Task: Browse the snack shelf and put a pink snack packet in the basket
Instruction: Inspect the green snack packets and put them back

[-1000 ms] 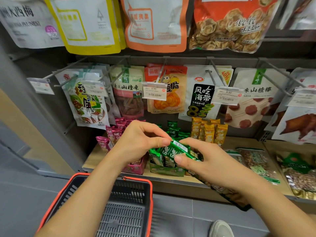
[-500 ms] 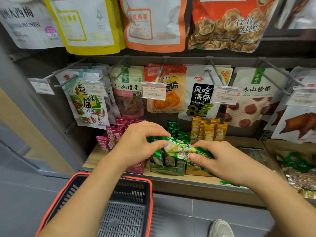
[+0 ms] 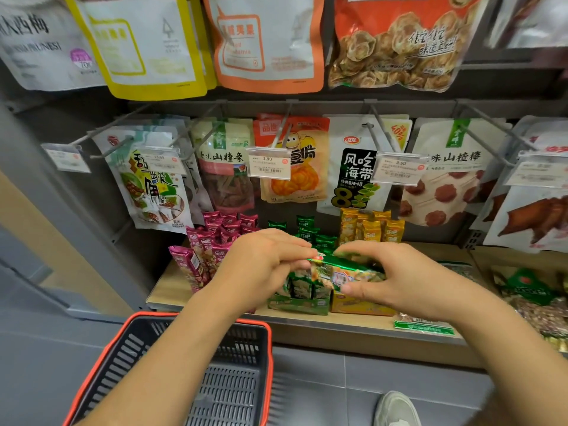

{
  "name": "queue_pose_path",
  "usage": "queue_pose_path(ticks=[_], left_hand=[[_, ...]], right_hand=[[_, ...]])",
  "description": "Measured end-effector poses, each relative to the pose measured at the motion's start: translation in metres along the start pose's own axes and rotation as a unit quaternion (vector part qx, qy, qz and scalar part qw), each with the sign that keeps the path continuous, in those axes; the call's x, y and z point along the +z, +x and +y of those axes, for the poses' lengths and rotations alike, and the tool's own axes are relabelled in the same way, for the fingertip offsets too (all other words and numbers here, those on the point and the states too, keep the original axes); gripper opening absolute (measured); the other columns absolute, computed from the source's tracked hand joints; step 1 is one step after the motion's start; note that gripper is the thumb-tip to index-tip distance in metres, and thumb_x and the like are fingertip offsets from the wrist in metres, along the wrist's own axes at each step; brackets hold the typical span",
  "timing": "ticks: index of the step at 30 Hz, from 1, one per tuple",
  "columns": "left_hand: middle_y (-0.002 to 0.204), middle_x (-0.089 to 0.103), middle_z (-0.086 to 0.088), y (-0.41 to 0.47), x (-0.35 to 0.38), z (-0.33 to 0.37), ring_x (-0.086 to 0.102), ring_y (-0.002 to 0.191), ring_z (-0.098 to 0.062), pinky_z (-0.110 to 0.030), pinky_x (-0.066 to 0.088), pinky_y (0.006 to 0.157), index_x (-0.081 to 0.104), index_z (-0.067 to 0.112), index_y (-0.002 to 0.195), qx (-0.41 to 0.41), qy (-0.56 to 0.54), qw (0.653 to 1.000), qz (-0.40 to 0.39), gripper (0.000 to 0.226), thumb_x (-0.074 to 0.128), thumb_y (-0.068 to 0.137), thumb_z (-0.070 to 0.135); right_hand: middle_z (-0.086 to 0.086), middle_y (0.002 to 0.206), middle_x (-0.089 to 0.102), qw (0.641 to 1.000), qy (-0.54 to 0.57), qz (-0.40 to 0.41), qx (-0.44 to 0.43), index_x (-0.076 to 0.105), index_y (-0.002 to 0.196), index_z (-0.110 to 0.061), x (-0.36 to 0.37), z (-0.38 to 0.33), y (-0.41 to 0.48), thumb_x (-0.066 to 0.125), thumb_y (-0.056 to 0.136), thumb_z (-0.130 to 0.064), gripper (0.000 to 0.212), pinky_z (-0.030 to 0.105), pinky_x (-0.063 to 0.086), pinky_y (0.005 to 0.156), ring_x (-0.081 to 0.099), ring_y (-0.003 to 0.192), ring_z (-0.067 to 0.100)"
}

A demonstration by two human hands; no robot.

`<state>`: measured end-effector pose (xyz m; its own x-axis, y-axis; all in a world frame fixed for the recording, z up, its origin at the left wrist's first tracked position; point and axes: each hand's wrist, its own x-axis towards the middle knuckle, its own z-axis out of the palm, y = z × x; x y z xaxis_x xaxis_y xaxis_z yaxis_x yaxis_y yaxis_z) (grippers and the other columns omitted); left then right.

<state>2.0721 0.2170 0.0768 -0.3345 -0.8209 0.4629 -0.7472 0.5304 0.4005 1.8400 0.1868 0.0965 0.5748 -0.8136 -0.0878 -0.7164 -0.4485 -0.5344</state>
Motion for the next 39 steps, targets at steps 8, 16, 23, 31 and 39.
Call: queue_pose_path(ticks=[8, 16, 23, 31, 39], left_hand=[[0.099, 0.072, 0.004, -0.001, 0.013, 0.003, 0.065, 0.094, -0.006, -0.025, 0.052, 0.089, 0.077, 0.017, 0.102, -0.042, -0.060, 0.997, 0.006, 0.025, 0.078, 0.078, 0.011], [0.084, 0.071, 0.006, 0.005, 0.025, 0.022, 0.065, 0.080, -0.004, -0.018, 0.052, 0.071, 0.078, 0.013, 0.090, -0.081, -0.169, 0.981, 0.058, 0.018, 0.082, 0.072, 0.011], [0.069, 0.067, 0.006, 0.005, 0.023, 0.022, 0.062, 0.068, -0.008, -0.025, 0.054, 0.066, 0.070, 0.027, 0.079, -0.212, -0.324, 0.918, 0.086, 0.028, 0.082, 0.071, 0.002], [0.076, 0.065, -0.001, 0.008, 0.015, 0.024, 0.062, 0.070, -0.015, -0.025, 0.054, 0.057, 0.070, 0.030, 0.097, -0.209, -0.405, 0.885, 0.091, 0.035, 0.078, 0.076, 0.003], [0.083, 0.068, 0.009, 0.008, 0.004, 0.015, 0.063, 0.079, -0.001, -0.014, 0.047, 0.074, 0.076, 0.021, 0.098, -0.138, -0.215, 0.964, 0.077, 0.028, 0.071, 0.081, -0.002]], right_hand=[[-0.014, 0.116, 0.066, 0.996, 0.025, 0.086, 0.009, 0.067, 0.116, -0.032, -0.004, -0.001, -0.004, 0.074, 0.078, -0.047, 0.042, 0.031, 0.047, 0.096, 0.056, 0.110, 0.004], [-0.018, 0.101, 0.065, 0.979, 0.119, 0.165, 0.006, 0.055, 0.104, -0.041, 0.006, -0.006, -0.004, 0.077, 0.063, -0.057, 0.049, 0.015, 0.047, 0.077, 0.059, 0.096, -0.001], [-0.010, 0.103, 0.072, 0.954, 0.245, 0.175, 0.006, 0.061, 0.118, -0.022, 0.008, -0.013, 0.000, 0.083, 0.072, -0.025, 0.051, 0.029, 0.055, 0.088, 0.066, 0.097, 0.000], [-0.020, 0.094, 0.071, 0.973, 0.183, 0.140, -0.028, 0.065, 0.097, -0.043, 0.021, -0.016, 0.002, 0.084, 0.073, -0.022, 0.037, 0.035, 0.052, 0.090, 0.064, 0.094, -0.002], [-0.015, 0.107, 0.067, 0.982, 0.128, 0.137, -0.027, 0.056, 0.126, -0.036, 0.029, -0.016, 0.006, 0.078, 0.076, -0.040, 0.055, 0.034, 0.053, 0.090, 0.060, 0.102, -0.002]])
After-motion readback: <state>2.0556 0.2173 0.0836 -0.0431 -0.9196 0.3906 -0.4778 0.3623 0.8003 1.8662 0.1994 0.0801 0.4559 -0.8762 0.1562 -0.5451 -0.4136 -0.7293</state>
